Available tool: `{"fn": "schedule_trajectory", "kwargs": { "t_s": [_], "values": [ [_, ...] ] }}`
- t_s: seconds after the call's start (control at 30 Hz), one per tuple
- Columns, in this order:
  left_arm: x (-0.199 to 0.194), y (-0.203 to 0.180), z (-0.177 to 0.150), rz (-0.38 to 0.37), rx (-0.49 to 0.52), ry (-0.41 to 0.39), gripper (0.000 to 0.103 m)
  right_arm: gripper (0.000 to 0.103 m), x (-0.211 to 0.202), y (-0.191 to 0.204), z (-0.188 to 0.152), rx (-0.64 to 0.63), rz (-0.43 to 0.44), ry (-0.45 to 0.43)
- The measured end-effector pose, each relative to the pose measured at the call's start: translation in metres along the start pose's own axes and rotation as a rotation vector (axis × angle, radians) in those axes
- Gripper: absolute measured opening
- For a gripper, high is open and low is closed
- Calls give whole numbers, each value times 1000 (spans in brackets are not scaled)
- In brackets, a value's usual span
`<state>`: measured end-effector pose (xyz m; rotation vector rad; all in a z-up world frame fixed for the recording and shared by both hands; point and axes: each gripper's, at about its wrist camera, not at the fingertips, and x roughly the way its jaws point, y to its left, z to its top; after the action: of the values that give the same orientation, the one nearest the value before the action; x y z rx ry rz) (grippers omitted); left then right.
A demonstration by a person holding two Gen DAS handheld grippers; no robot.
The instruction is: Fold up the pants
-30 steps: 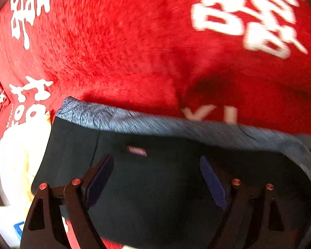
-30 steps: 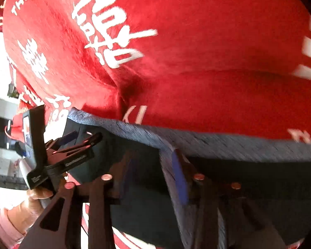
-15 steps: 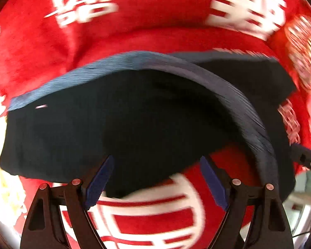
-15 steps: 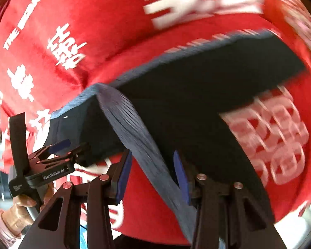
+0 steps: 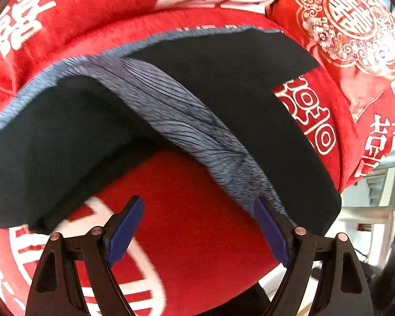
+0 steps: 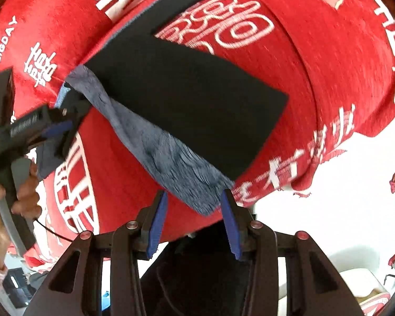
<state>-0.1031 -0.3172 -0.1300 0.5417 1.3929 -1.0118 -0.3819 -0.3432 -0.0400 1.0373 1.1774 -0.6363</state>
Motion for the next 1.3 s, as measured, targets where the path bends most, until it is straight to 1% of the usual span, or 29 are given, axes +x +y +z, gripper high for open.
{"fn": "schedule_trajectory", "kwargs": {
  "t_s": [0.2, 0.3, 0.4, 0.47, 0.57, 0.6, 0.63, 0.67, 0.7, 0.73, 0.77, 0.83, 0.93, 1.0, 1.07, 1.1, 1.13, 1.17, 1.2, 1.23, 1.3],
  "values": [
    [19, -11, -4, 3, -12, 46, 86, 46, 13, -27, -11, 53, 80, 29],
    [22, -13, -4, 7, -19, 50, 86, 46, 21, -33, -8, 64, 164, 17],
    [25, -15, -2, -8, -53, 62, 86, 46, 26, -37, -3, 66, 202, 18],
    [27, -15, -2, -22, -78, 65, 86, 46, 27, -41, -1, 81, 249, 21],
    [29, -18, -2, -27, -89, 63, 86, 47, 28, -43, 3, 81, 324, 33],
    [30, -21, -1, -31, -89, 61, 86, 39, 28, -42, 5, 83, 340, 43],
    [30, -23, -1, -38, -88, 60, 86, 16, 28, -42, 7, 88, 362, 52],
    [29, -26, 0, -53, -88, 53, 78, 5, 27, -42, 9, 92, 364, 66],
    [28, -29, 2, -68, -86, 51, 54, 4, 26, -41, 11, 93, 353, 76],
    [29, -33, 3, -87, -84, 60, 43, 3, 23, -40, 14, 94, 361, 76],
    [28, -36, 5, -93, -87, 67, 38, 3, 16, -39, 18, 95, 378, 73],
    [24, -39, 10, -106, -103, 58, 38, 3, 3, -33, 28, 72, 397, 58],
    [8, -43, 24, -120, -121, 27, 38, 3, -27, -21, 53, 4, 417, 20],
    [-11, -42, 38, -100, -122, -16, 38, 3, -50, -13, 77, -49, 418, -17],
    [-26, -43, 51, -71, -120, -67, 39, 3, -72, -4, 110, -106, 405, -58],
    [-38, -40, 57, -45, -112, -98, 44, 3, -80, -1, 124, -125, 399, -73],
    [-47, -38, 64, -10, -102, -133, 59, 3, -90, 3, 147, -154, 388, -96],
    [-53, -40, 70, 19, -96, -163, 68, 3, -94, 5, 161, -170, 380, -108],
    [-62, -36, 74, 55, -91, -197, 80, 3, -100, 7, 180, -194, 363, -123],
    [-68, -33, 80, 95, -83, -226, 80, 3, -104, 11, 204, -226, 330, -138],
    [-70, -24, 88, 147, -71, -231, 80, 3, -108, 15, 237, -263, 292, -149]
  ]
}}
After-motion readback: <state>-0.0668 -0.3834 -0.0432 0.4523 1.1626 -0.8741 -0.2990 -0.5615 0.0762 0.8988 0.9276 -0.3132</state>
